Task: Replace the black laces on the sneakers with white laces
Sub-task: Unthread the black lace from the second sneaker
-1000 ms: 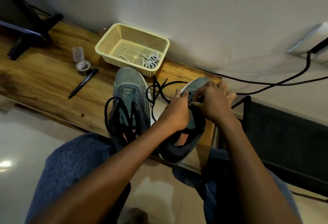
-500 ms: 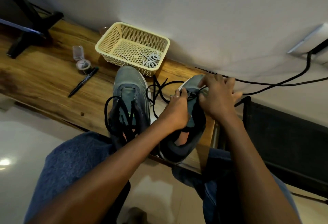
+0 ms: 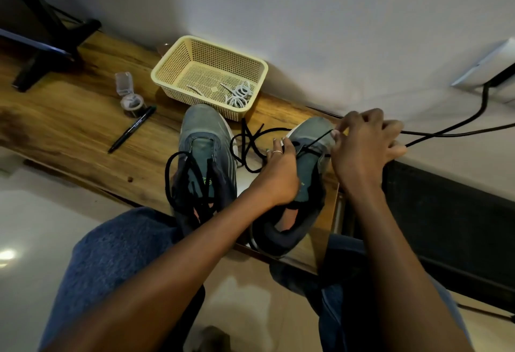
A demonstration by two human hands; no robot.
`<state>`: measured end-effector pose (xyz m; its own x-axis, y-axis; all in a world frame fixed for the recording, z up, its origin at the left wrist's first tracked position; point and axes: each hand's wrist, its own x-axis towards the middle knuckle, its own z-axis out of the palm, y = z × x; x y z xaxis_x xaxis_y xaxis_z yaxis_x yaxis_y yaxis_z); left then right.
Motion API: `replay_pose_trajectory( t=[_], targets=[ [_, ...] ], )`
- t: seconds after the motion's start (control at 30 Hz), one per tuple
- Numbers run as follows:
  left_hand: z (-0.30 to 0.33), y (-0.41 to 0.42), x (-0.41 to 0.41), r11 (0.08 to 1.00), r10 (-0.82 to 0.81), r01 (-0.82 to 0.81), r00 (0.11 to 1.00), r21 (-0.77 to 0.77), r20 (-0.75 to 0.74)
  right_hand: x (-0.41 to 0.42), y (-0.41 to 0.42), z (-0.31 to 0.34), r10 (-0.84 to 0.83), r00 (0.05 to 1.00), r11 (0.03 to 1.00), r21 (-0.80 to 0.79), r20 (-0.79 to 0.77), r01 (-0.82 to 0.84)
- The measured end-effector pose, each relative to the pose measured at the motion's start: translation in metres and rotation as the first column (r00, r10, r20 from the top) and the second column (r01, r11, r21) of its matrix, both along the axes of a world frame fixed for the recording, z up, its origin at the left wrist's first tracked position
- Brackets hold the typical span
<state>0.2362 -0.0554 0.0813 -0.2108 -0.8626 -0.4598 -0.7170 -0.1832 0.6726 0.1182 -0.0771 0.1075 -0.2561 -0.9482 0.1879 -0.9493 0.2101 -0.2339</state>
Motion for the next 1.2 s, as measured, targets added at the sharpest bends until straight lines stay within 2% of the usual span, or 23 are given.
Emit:
replay_pose_trajectory(
  t=[0.1,0.2,0.3,0.43,0.57,0.6,0.7,0.8,0.9,1.03,1.1,1.17,1.2],
  targets=[
    [-0.001,0.000,0.001,1.000,0.011,-0.011,1.000,0.015,0.002,0.000,0.000,0.001,0.131,0.991,0.984,0.117,0.009,-0.132],
    [-0.001,0.001,0.002,1.000,0.003,-0.003,1.000,0.014,0.012,0.007,0.003,-0.001,0.267,0.963,0.927,0.263,0.035,-0.267],
    [-0.001,0.001,0.001,1.000,-0.008,0.008,1.000,0.020,0.013,0.013,0.004,-0.008,0.310,0.951,0.892,0.345,0.009,-0.294],
    [-0.001,0.000,0.001,1.000,-0.005,0.005,1.000,0.023,0.007,0.015,0.005,-0.008,0.298,0.953,0.932,0.233,-0.057,-0.278],
    [0.000,0.001,0.002,1.000,0.021,-0.020,0.999,0.014,-0.029,0.008,0.005,0.003,0.069,0.997,0.994,-0.081,-0.038,-0.072],
    [0.000,0.000,0.002,1.000,0.022,-0.021,0.999,0.014,-0.030,0.005,0.004,0.005,0.043,0.999,0.994,-0.099,-0.019,-0.044],
    [-0.002,0.000,0.004,0.999,0.036,-0.036,0.999,0.026,-0.021,0.001,0.003,0.005,0.119,0.993,0.992,0.044,-0.015,-0.118],
    [-0.002,0.000,0.005,0.999,0.034,-0.033,0.999,0.034,-0.010,0.008,0.005,0.001,0.268,0.963,0.946,0.196,-0.015,-0.260],
    [-0.002,0.001,0.004,0.999,0.013,-0.012,1.000,0.036,-0.007,0.014,0.007,-0.003,0.340,0.940,0.906,0.281,-0.035,-0.317],
    [-0.005,-0.001,0.004,0.999,0.023,-0.022,1.000,0.037,-0.009,0.017,0.007,-0.005,0.330,0.939,0.929,0.211,-0.095,-0.305],
    [-0.006,-0.001,0.004,0.999,0.030,-0.030,0.999,0.038,-0.024,0.016,0.006,-0.004,0.214,0.968,0.975,0.083,-0.133,-0.205],
    [-0.005,-0.001,0.003,0.999,0.033,-0.031,0.999,0.045,-0.035,0.010,0.004,0.000,0.041,0.995,0.997,-0.065,-0.094,-0.047],
    [-0.005,0.000,0.002,0.998,0.035,-0.033,0.999,0.047,-0.041,0.007,0.004,0.001,-0.002,0.998,0.996,-0.091,-0.066,-0.004]
  ],
)
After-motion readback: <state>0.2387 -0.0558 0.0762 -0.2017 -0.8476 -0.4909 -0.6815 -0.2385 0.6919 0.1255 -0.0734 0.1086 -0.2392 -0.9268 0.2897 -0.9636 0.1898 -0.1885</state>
